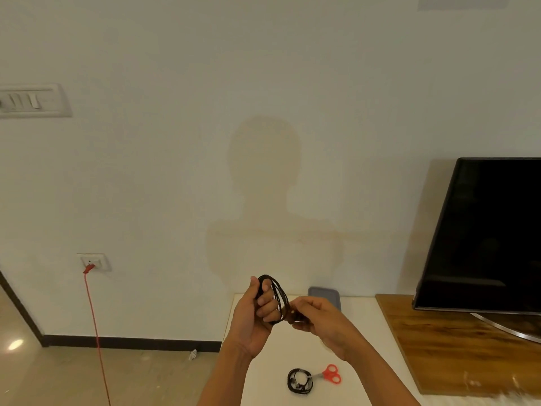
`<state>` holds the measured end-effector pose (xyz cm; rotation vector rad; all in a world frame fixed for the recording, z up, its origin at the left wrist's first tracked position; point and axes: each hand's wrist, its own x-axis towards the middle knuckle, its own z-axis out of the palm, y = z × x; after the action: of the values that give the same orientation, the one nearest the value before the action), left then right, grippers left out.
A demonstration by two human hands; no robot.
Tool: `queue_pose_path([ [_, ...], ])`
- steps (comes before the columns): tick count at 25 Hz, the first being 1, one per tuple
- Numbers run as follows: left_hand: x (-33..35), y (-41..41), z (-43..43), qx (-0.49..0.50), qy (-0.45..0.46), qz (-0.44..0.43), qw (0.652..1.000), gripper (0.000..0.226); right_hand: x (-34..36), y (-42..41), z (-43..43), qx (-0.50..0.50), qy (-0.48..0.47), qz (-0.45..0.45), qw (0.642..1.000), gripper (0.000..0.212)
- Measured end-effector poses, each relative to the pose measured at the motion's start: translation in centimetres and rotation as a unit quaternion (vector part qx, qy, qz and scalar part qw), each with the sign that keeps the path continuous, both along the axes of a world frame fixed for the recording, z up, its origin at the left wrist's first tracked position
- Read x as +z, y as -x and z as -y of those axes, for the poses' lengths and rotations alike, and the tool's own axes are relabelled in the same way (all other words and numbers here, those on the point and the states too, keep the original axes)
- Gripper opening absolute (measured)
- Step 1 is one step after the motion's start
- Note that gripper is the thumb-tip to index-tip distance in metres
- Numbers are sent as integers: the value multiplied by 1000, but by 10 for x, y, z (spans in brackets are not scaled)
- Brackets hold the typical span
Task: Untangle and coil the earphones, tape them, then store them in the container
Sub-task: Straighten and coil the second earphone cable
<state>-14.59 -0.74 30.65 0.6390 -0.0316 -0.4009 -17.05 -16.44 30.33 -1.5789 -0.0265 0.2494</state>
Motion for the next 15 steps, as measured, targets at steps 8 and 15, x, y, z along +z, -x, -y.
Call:
queue_pose_path([
  [8, 8, 1, 1, 1, -57, 37, 998, 42, 1, -1, -18, 26, 30, -3, 999, 39],
  [15, 5, -1, 5, 52, -86, 75, 992, 43, -17, -1, -39, -91, -83, 31, 992, 30],
])
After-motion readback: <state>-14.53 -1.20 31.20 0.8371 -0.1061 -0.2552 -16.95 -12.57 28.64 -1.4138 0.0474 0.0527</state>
